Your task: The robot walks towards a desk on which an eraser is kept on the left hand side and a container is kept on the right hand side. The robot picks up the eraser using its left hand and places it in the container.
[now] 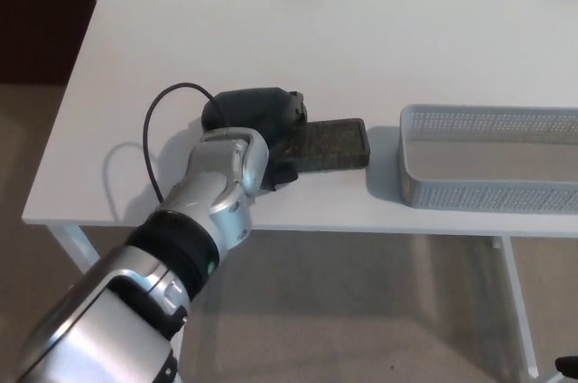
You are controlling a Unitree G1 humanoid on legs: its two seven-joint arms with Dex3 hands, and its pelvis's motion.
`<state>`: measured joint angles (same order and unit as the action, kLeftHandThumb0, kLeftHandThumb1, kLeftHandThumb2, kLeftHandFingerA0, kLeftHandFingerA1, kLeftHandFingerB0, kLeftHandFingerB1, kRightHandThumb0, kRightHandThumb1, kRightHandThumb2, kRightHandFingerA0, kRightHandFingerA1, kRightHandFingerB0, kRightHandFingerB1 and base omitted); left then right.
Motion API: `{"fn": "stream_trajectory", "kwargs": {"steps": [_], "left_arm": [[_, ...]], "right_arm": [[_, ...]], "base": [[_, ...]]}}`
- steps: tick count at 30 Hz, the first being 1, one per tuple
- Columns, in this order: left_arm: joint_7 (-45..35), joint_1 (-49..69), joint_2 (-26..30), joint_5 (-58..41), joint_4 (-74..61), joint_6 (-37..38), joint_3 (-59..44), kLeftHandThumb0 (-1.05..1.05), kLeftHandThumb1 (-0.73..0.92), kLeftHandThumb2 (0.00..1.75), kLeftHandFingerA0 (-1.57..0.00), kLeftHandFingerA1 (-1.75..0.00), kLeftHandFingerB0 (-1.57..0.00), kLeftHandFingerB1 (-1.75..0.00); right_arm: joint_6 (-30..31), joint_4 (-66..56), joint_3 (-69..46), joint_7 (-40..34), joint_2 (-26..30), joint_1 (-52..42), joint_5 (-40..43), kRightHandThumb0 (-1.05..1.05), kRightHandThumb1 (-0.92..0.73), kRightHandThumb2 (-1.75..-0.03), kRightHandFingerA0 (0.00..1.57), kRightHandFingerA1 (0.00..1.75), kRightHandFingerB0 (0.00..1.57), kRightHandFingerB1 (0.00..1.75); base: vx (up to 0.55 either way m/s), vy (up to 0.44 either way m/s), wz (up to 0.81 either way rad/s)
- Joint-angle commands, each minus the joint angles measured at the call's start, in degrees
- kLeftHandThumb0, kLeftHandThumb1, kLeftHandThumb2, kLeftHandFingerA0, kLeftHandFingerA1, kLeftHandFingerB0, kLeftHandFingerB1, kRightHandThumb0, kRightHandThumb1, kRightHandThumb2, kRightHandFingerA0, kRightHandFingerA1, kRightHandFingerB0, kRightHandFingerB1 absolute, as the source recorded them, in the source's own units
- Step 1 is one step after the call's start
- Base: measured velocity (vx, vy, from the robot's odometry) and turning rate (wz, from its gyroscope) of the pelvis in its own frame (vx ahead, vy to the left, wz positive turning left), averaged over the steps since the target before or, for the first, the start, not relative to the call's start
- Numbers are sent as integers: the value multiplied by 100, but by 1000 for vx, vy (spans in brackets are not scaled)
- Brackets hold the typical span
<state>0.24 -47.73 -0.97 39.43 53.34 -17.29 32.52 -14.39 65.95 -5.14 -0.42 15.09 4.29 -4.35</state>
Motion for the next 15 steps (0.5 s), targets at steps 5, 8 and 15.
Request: {"fn": "stream_trajectory", "kwargs": {"steps": [5,8,15], "left_arm": [[-287,665,102,-302,21,283,-227,-39,69,62,-62,-132,-62,-59],[-268,732,79,-353,-15,348,-324,-43,69,60,-63,-114,-63,-48],[-134,922,20,-861,-601,402,-1094,-28,78,65,-60,-140,-61,-86]], "right_arm": [[17,109,16,11,82,-52,-15,-21,-55,-56,70,49,64,48],[-23,161,-22,22,96,-68,24,-21,-54,-55,71,49,65,48],[-17,82,-9,-5,62,-176,26,-21,-54,-56,71,49,64,48]], "base": [[0,0,0],[0,0,0],[0,0,0]]}}
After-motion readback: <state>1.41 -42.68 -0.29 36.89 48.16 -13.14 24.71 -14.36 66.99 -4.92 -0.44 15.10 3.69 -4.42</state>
